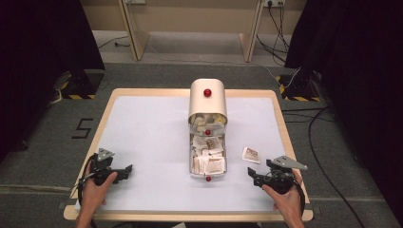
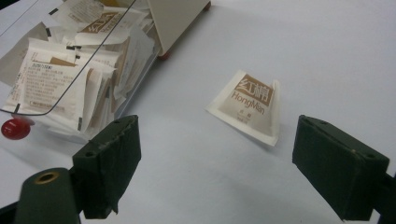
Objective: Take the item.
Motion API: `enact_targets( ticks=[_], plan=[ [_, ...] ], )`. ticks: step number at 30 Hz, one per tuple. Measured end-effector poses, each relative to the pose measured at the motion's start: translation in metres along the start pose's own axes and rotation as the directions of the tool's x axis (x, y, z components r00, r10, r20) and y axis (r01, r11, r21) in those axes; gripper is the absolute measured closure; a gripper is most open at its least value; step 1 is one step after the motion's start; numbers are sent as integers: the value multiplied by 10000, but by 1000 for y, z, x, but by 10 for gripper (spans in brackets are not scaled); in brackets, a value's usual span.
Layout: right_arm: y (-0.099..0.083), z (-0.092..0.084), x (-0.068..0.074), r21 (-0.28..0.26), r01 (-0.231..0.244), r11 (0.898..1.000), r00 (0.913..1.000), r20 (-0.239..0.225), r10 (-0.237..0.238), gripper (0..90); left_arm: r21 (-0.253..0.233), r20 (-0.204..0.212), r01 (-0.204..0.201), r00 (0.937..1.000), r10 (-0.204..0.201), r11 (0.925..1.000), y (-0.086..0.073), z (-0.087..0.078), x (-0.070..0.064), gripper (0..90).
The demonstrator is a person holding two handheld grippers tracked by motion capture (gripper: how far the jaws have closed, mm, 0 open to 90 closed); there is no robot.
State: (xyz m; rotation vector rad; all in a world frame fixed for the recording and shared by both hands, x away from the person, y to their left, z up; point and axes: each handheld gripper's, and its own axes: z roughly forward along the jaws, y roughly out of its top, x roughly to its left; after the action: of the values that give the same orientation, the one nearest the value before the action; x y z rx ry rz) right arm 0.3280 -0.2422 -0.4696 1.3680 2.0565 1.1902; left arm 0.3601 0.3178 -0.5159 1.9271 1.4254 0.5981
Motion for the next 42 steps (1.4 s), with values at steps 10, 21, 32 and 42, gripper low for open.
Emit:
enact_targets(
  ticks=[10, 21, 32, 42],
  plan=[
    [-11, -4, 2, 276, -65, 9996, 10000, -35, 66, 161, 1, -1, -3, 10000, 3, 10000, 0, 0, 0, 0],
    [-20, -8, 7, 567, -49, 9984, 9999, -90, 54, 161, 0, -2, -4, 10000, 4, 10000, 0, 0, 0, 0],
    [-28, -12, 10, 849, 2, 9964, 9999, -130, 9, 161, 0, -3, -5, 10000, 5, 10000, 0, 0, 0, 0],
    [-37, -19, 9, 1018, -9, 9948, 10000, -33, 12, 163, -1, -4, -3, 10000, 3, 10000, 0, 0, 0, 0]
  ],
)
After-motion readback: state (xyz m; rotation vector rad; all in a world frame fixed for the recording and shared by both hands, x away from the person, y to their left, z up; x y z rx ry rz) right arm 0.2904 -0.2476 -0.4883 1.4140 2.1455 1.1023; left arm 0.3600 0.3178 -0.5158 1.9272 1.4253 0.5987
